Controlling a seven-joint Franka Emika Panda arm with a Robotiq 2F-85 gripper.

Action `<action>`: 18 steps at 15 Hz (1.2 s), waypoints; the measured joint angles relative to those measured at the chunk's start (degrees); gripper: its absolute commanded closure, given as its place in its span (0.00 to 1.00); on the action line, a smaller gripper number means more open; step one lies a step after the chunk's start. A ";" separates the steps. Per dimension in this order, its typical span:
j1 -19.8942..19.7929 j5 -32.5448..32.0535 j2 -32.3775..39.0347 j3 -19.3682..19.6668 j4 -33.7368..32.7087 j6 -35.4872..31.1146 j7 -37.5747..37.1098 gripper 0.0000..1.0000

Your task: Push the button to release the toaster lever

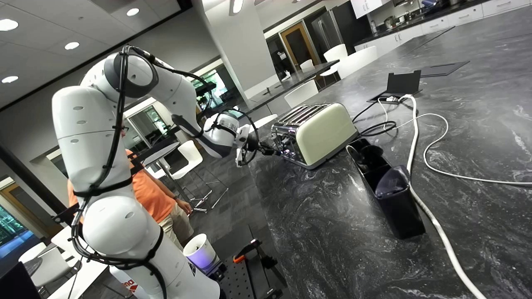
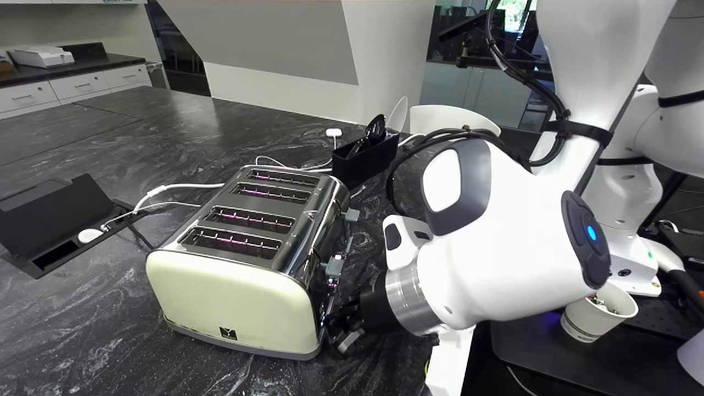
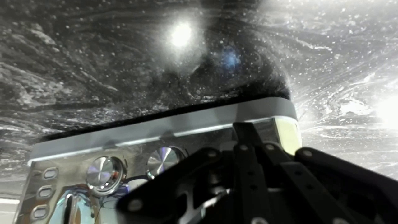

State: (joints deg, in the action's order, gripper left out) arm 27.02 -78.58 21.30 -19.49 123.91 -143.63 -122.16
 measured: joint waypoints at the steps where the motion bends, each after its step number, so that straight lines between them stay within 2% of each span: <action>1: 0.12 -0.13 -0.05 -0.04 0.04 0.49 -0.66 1.00; 6: 0.15 0.27 -0.36 -0.18 0.21 0.91 -0.67 1.00; 9: -0.03 1.93 -3.27 -1.00 2.19 0.92 0.33 1.00; 15: -0.28 15.22 -17.33 -5.34 13.93 -0.54 7.20 1.00; 18: -0.01 15.58 -26.41 -6.72 19.41 -0.52 5.24 1.00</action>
State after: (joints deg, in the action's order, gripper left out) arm 27.01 -63.00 -5.10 -26.21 143.32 -144.15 -116.92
